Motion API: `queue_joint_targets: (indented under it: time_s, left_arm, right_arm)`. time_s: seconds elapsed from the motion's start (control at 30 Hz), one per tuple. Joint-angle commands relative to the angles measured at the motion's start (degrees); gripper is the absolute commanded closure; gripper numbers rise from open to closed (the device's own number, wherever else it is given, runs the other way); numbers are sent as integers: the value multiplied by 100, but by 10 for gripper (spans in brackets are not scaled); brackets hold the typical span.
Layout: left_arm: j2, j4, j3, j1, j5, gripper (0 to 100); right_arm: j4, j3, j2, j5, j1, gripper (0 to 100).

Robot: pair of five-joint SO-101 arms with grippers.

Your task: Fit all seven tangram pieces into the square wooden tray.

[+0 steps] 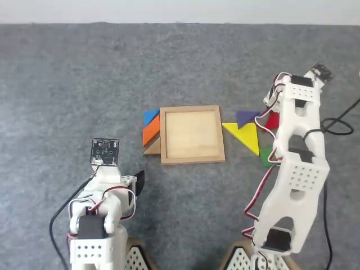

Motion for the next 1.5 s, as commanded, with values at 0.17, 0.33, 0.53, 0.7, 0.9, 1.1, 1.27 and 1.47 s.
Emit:
queue_joint_targets:
  time_s: [0.17, 0.33, 0.53, 0.7, 0.9, 1.1, 1.27, 1.47]
  left_arm:
    - [-62, 35, -40, 0, -44, 755]
    - [-62, 35, -40, 0, -44, 755]
    - [-62, 35, -40, 0, -44, 755]
    - [-62, 35, -40, 0, -44, 755]
    - [-62, 35, -40, 0, -44, 755]
    - [-62, 35, -40, 0, -44, 755]
    - [-62, 35, -40, 0, -44, 755]
    - [-62, 35, -40, 0, -44, 755]
  right_arm:
    - [356, -264, -101, -70, 400, 894]
    - [778, -273, -673, -26, 813, 893]
    - [1015, -273, -1499, 246, 822, 842]
    - [75, -246, -1288, 475, 822, 668]
    - [-312, -475, -549, 457, 725, 645]
    - [-259, -1064, 180, 475, 585, 647]
    - [-13, -1653, 716, 457, 620, 647]
    - [198, -2136, 1200, -132, 936, 649]
